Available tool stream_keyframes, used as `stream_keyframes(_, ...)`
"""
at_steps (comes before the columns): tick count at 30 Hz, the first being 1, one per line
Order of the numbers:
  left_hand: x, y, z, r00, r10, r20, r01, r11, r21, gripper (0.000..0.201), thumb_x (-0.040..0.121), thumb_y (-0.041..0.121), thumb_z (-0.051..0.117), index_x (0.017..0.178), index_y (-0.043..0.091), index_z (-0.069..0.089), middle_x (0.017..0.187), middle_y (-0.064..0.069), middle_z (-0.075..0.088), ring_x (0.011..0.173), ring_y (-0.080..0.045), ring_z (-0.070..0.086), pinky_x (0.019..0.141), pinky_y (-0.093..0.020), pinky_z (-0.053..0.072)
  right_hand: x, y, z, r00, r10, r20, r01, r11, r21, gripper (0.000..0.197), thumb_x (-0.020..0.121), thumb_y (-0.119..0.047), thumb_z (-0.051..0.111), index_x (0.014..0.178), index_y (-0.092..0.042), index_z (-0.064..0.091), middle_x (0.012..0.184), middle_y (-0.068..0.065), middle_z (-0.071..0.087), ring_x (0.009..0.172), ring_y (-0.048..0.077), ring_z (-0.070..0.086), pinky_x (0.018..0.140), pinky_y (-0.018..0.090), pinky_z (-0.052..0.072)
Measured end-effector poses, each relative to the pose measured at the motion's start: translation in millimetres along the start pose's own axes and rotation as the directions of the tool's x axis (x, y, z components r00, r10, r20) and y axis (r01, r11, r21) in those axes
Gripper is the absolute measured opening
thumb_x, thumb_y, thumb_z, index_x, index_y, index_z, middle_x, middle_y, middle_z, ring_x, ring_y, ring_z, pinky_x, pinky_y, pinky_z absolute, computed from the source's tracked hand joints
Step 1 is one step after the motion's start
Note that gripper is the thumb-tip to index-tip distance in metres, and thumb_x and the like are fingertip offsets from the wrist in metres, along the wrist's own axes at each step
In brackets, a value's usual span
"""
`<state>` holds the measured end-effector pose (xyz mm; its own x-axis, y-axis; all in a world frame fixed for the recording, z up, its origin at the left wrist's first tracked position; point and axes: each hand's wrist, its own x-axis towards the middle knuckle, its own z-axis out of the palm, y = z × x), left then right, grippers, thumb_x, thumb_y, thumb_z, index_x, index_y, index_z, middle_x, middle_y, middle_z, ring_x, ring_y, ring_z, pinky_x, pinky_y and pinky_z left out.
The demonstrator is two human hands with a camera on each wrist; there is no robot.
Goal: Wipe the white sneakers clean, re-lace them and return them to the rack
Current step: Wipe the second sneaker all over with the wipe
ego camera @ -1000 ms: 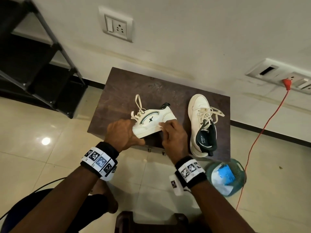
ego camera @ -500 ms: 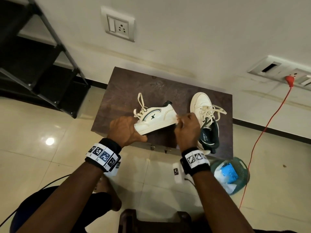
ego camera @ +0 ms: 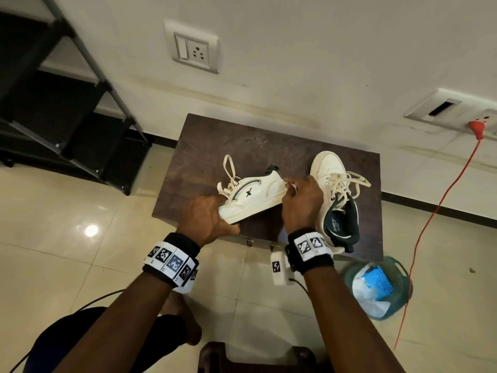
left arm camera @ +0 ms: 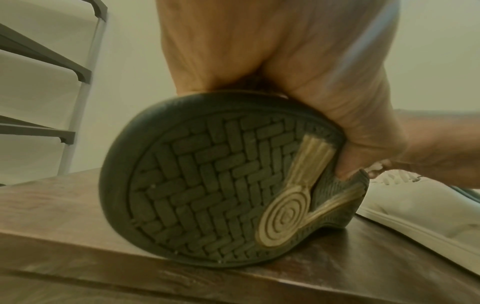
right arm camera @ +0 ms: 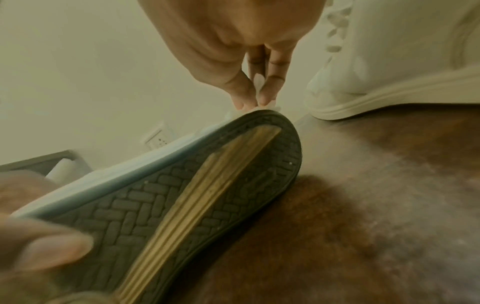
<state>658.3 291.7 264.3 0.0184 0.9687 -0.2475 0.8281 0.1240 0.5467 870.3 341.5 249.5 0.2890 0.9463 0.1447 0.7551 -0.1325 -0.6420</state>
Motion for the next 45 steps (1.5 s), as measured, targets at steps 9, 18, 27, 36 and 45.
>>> stream_keyframes(9,-1,-1,2,0.999,0.035,-0.003,-0.035,0.999,-0.037,0.035,0.052,0.043,0.084,0.065,0.017,0.063,0.059,0.003,0.061,0.057,-0.019,0.057,0.054,-0.029,0.044,24,-13,6,0.999,-0.011,0.034,0.007,0.993,0.116,0.010,0.087,-0.004,0.071,0.092,-0.008,0.078,0.097,0.015,0.072,0.089,0.034,0.068,0.081,0.037,0.050)
stream_keyframes(18,-11,-6,3,0.991,0.119,0.061,-0.120,0.993,0.012,0.048,0.048,0.048,0.078,0.087,0.021,0.069,0.071,0.006,0.067,0.061,-0.016,0.058,0.058,-0.028,0.048,-19,7,-20,0.998,-0.060,0.025,0.059,0.997,0.047,0.023,0.087,-0.006,0.068,0.102,-0.020,0.078,0.101,0.002,0.065,0.084,0.027,0.063,0.075,0.032,0.051)
stream_keyframes(27,-38,35,-4,0.954,0.112,-0.278,0.007,0.920,0.393,0.089,0.054,0.071,0.084,0.119,0.013,0.063,0.112,-0.007,0.065,0.099,-0.031,0.060,0.076,-0.043,0.053,-25,21,-25,0.998,0.050,0.041,-0.057,0.979,0.197,0.022,0.086,-0.002,0.072,0.103,-0.014,0.080,0.098,0.007,0.065,0.085,0.023,0.064,0.080,0.037,0.057)
stream_keyframes(36,10,98,38,0.979,0.150,0.140,-0.200,0.852,0.484,0.101,0.051,0.050,0.092,0.135,0.014,0.049,0.127,-0.011,0.052,0.114,-0.032,0.054,0.083,-0.043,0.054,-44,33,-39,0.996,0.029,0.084,-0.049,0.968,0.248,0.029,0.079,0.007,0.070,0.095,-0.014,0.081,0.091,0.007,0.064,0.079,0.022,0.063,0.077,0.035,0.055)
stream_keyframes(45,9,72,42,0.969,0.231,0.092,-0.249,0.897,0.366,0.088,0.046,0.029,0.095,0.122,0.012,0.056,0.119,-0.008,0.060,0.106,-0.030,0.056,0.082,-0.041,0.051,-13,24,-28,0.993,-0.036,0.109,0.005,0.963,0.269,0.024,0.081,0.002,0.069,0.093,-0.015,0.081,0.097,0.007,0.071,0.086,0.025,0.067,0.085,0.036,0.054)
